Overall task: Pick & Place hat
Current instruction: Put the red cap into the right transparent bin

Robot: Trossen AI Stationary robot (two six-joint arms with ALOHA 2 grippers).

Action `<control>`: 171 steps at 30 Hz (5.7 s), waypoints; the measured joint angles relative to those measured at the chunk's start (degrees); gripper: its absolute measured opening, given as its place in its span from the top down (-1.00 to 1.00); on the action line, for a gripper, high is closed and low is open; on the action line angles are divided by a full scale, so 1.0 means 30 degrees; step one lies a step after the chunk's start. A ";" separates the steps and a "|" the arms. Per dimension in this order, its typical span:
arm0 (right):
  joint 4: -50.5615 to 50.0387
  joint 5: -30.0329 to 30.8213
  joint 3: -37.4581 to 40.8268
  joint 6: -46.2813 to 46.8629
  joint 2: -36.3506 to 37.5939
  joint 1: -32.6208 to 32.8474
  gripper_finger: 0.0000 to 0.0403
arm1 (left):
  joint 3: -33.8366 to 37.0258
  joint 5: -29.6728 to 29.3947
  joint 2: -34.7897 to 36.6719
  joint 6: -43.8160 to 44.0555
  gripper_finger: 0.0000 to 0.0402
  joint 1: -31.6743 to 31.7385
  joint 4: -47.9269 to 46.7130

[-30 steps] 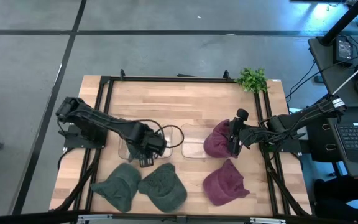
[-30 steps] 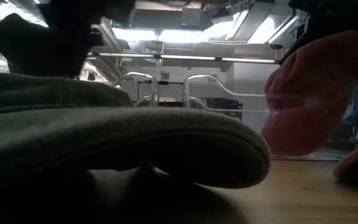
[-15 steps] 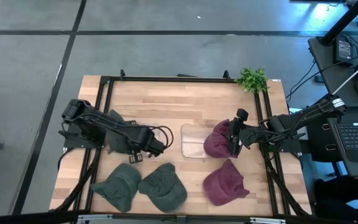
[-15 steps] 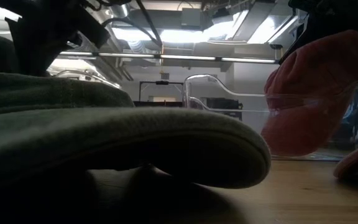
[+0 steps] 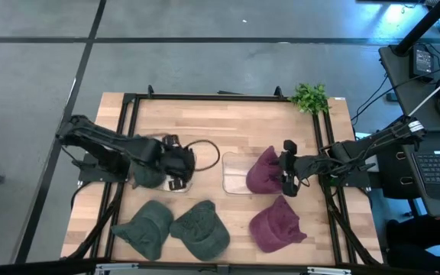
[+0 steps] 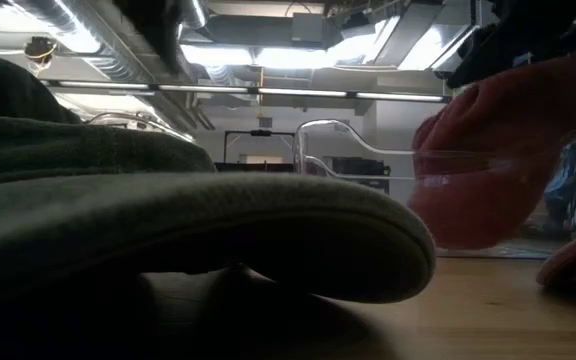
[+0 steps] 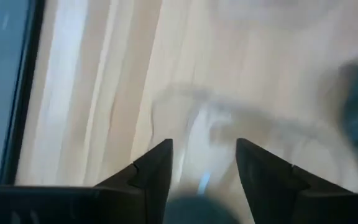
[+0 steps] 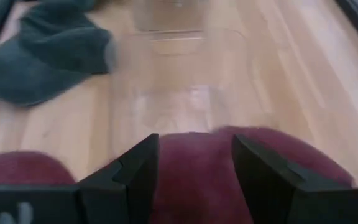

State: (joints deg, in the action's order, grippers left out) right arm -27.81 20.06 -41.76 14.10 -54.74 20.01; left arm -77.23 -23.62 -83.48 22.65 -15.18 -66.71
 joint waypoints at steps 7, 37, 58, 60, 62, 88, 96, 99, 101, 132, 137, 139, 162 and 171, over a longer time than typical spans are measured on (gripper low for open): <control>0.0354 -0.1203 -0.1411 -0.1980 0.0022 0.0022 0.00 | 0.3058 -0.0482 0.3649 -0.4646 0.15 0.1027 0.7181; -0.7846 -0.6933 -0.3242 0.8536 -0.1967 0.4253 0.00 | 1.4389 0.2742 1.0199 -1.0307 0.15 0.4648 2.4170; -0.6383 -0.5646 -0.3220 2.4737 -0.8326 0.9814 0.00 | 1.4389 0.2776 1.0192 -0.9248 0.15 0.4597 2.4170; -0.5645 -0.6375 -0.3220 2.3698 -0.9226 0.9822 0.00 | 1.4389 0.2771 1.0192 -0.9258 0.15 0.4597 2.4170; -0.4996 -0.7147 -0.3220 2.2629 -0.9929 0.9822 0.00 | 1.4389 0.2776 1.0192 -0.9258 0.15 0.4597 2.4170; -0.6662 -0.4601 -0.3130 2.8740 -1.0389 0.9683 0.00 | 1.4389 0.2771 1.0192 -0.9273 0.15 0.4597 2.4170; -0.4584 -0.5188 -0.1709 3.0164 -1.1072 0.9778 0.00 | 1.4389 0.2771 1.0192 -0.9294 0.15 0.4597 2.4165; -0.4324 -0.5296 -0.1471 3.0160 -1.1479 0.9771 0.00 | 1.4389 0.2768 1.0185 -0.9294 0.15 0.4597 2.4162; -0.4335 -0.5599 -0.1317 3.0021 -1.1797 0.9772 0.00 | 1.4389 0.2763 1.0185 -0.9294 0.15 0.4597 2.4162; -0.9353 -0.5979 -0.4097 2.7934 -1.0034 1.0450 0.94 | 1.4389 0.2763 0.9935 -0.8824 0.15 0.4597 2.4164; -1.0794 -0.5672 -0.5941 2.7685 -0.9985 1.0858 0.94 | 1.4389 0.2763 0.9371 -0.8800 0.15 0.4597 2.4164; -1.1257 -0.5485 -0.6830 2.7589 -0.9974 1.1039 0.94 | 1.4389 0.2763 0.9122 -0.8806 0.15 0.4597 2.4162; -1.6673 0.3489 -2.0989 1.5473 -0.9935 0.8427 0.94 | 1.4375 0.2623 1.2160 -0.9819 0.15 0.4590 2.5346; -1.6638 0.1916 -2.1679 0.9633 -0.9992 0.3119 0.94 | 1.4367 0.1529 1.8398 -0.9331 0.15 0.4590 2.0850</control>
State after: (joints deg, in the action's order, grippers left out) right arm -77.73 25.80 -106.79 43.00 -84.72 29.37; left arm -34.13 -19.04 -28.29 -5.35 -1.41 -4.15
